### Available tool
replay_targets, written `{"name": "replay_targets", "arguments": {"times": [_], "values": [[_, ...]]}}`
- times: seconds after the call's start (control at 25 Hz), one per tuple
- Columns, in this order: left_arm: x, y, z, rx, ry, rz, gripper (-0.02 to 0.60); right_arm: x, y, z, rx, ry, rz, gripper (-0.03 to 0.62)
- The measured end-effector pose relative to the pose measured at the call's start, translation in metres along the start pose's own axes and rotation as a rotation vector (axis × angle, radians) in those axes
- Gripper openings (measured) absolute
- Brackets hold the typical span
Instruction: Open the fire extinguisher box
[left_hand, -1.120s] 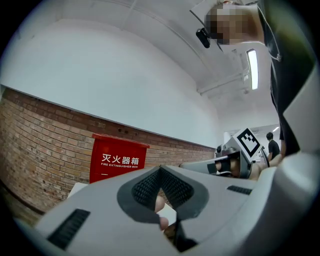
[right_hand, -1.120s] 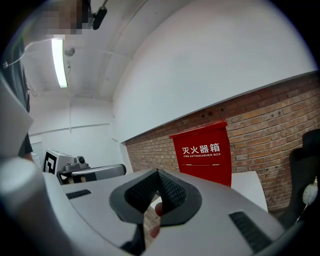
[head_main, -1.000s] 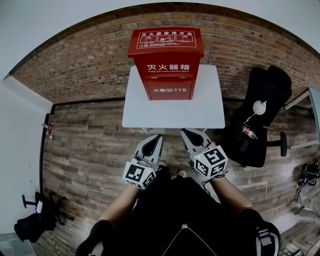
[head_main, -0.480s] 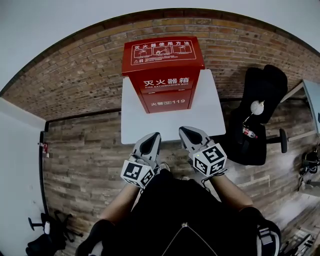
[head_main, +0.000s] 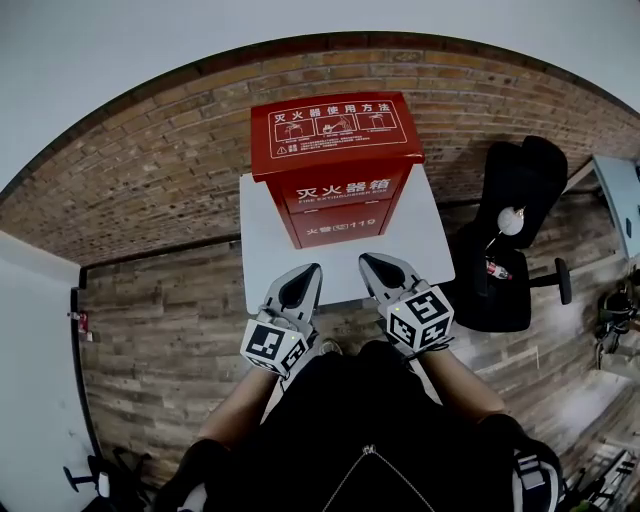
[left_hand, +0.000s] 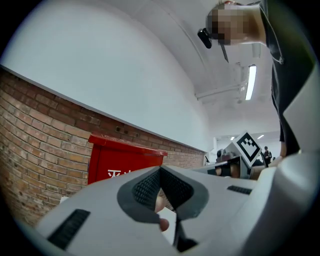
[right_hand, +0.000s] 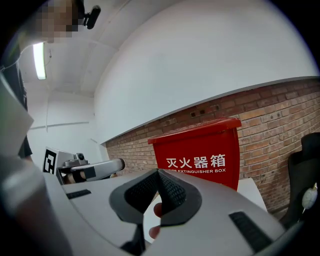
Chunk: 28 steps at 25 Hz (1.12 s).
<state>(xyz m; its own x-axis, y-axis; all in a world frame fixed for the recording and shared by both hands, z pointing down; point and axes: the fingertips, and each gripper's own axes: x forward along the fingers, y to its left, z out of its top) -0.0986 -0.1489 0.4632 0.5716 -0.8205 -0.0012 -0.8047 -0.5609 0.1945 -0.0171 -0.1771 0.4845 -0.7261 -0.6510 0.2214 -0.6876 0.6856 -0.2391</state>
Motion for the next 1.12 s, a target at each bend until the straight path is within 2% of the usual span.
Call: {"name": "replay_targets", "arguments": {"times": [0.28,0.64,0.92,1.12], "values": [[0.018,0.025,0.002,-0.003,0.002,0.034,0.048,0.016,-0.019,0.01,-0.014,0.005,0.002,0.018],[0.045,0.035,0.006,-0.013,0.016,0.077,0.049,0.021,-0.055,0.036,-0.038,-0.021,0.006,0.018],[0.057,0.04,0.023,0.019,-0.008,0.081,0.049,0.022,-0.074,0.053,-0.072,-0.052,-0.003,0.018],[0.062,0.051,0.035,0.039,-0.024,0.104,0.049,0.022,-0.096,0.074,-0.104,-0.096,-0.042,0.018]]}}
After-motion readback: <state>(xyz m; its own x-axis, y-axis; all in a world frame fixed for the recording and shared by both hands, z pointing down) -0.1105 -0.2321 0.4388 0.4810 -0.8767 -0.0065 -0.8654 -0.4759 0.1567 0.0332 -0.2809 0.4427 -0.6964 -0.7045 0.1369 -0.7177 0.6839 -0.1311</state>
